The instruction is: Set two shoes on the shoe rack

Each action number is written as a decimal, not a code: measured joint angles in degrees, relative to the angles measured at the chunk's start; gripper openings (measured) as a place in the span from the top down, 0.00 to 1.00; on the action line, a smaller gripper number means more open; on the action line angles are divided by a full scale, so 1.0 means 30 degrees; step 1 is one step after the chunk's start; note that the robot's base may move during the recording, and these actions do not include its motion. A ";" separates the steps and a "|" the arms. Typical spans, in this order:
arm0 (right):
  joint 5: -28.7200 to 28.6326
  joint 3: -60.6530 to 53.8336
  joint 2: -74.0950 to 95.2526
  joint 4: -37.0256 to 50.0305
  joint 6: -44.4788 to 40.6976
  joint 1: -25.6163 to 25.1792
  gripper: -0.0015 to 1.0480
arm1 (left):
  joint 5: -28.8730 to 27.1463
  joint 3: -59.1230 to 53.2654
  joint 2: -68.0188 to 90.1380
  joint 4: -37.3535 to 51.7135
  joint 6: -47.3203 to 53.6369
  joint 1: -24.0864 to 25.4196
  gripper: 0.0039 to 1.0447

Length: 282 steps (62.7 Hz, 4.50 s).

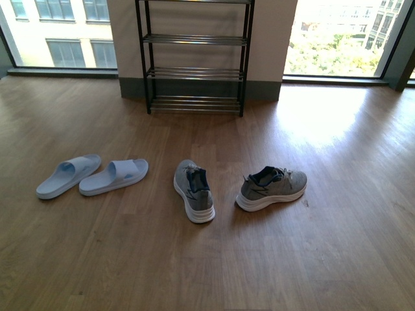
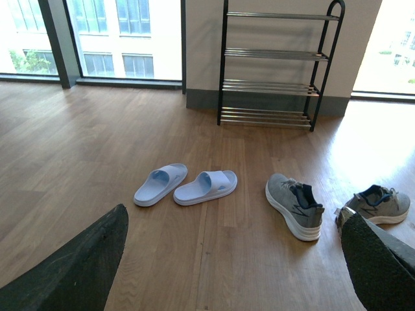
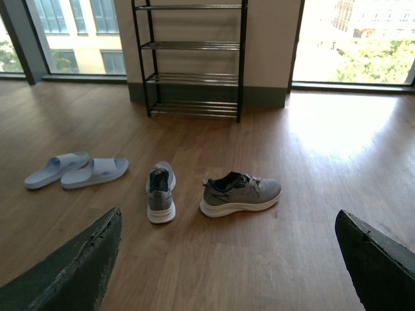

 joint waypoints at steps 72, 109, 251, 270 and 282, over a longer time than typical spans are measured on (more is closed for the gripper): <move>0.0000 0.0007 0.0000 0.0000 0.0007 0.0000 0.09 | 0.0000 0.0000 0.0000 0.0000 0.0000 0.0000 0.09; 0.0000 0.0000 0.0000 0.0000 0.0000 0.0000 0.09 | 0.0000 0.0000 0.0000 0.0000 0.0007 0.0000 0.09; 0.0000 0.0007 0.0000 0.0000 0.0000 0.0000 0.09 | 0.0000 0.0000 0.0000 0.0000 0.0007 0.0000 0.09; 0.2827 0.0015 0.0612 0.0838 0.0284 0.0685 0.09 | 0.0000 0.0000 0.0000 0.0000 0.0000 0.0000 0.09; 0.4051 0.0634 0.8867 0.4721 0.1392 -0.0619 0.09 | -0.0007 0.0000 0.0000 0.0000 0.0000 0.0000 0.09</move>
